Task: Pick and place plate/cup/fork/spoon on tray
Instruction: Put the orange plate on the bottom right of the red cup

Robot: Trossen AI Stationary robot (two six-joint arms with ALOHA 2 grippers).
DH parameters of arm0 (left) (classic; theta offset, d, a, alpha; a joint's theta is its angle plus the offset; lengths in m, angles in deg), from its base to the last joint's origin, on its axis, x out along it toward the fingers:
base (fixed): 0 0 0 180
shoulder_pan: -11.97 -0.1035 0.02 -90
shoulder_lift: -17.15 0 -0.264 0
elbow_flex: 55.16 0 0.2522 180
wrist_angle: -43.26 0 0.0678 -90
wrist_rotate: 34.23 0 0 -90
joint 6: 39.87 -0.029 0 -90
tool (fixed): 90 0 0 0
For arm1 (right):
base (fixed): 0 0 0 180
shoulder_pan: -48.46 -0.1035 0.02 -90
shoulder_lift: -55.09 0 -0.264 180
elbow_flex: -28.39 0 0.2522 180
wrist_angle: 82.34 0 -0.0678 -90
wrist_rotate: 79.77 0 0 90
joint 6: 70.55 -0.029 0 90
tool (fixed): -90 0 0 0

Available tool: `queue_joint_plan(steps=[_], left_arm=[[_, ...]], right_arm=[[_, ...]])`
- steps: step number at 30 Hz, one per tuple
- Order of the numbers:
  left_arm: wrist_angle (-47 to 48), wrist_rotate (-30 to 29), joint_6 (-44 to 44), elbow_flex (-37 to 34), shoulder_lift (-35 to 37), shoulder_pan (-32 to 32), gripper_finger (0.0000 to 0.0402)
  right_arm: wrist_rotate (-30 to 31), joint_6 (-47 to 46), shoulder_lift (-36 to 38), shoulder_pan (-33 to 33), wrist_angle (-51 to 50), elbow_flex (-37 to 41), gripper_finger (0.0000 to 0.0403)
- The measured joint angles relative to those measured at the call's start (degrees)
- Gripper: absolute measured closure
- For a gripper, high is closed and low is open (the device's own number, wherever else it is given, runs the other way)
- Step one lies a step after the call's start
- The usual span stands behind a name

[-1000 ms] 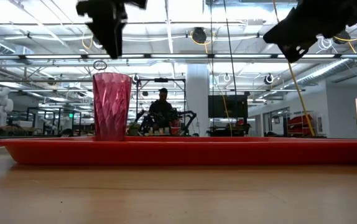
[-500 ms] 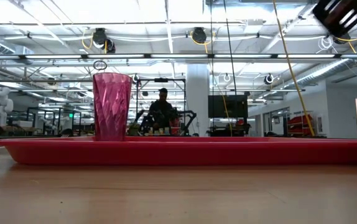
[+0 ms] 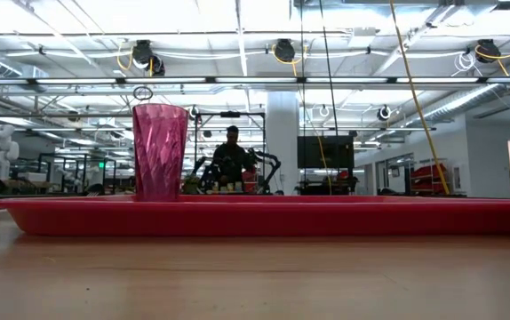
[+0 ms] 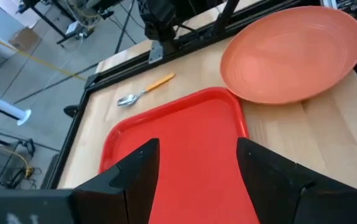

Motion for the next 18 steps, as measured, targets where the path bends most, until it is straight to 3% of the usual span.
queue_joint_plan(steps=[6,14,18], left_arm=[[-3.34,0.22,0.61,0.00,-1.92,-0.32,0.0186],[-5.75,2.05,3.42,0.00,-1.95,-0.21,0.0186],[-5.84,2.14,4.19,0.00,-1.95,-0.20,0.0186]], right_arm=[[-5.70,-8.71,-8.84,-2.69,-7.20,-7.40,0.0403],[-14.64,-18.87,-13.64,-6.24,-7.50,-7.87,0.0398],[-15.33,-20.76,-14.50,-7.67,-7.32,-7.87,0.0375]])
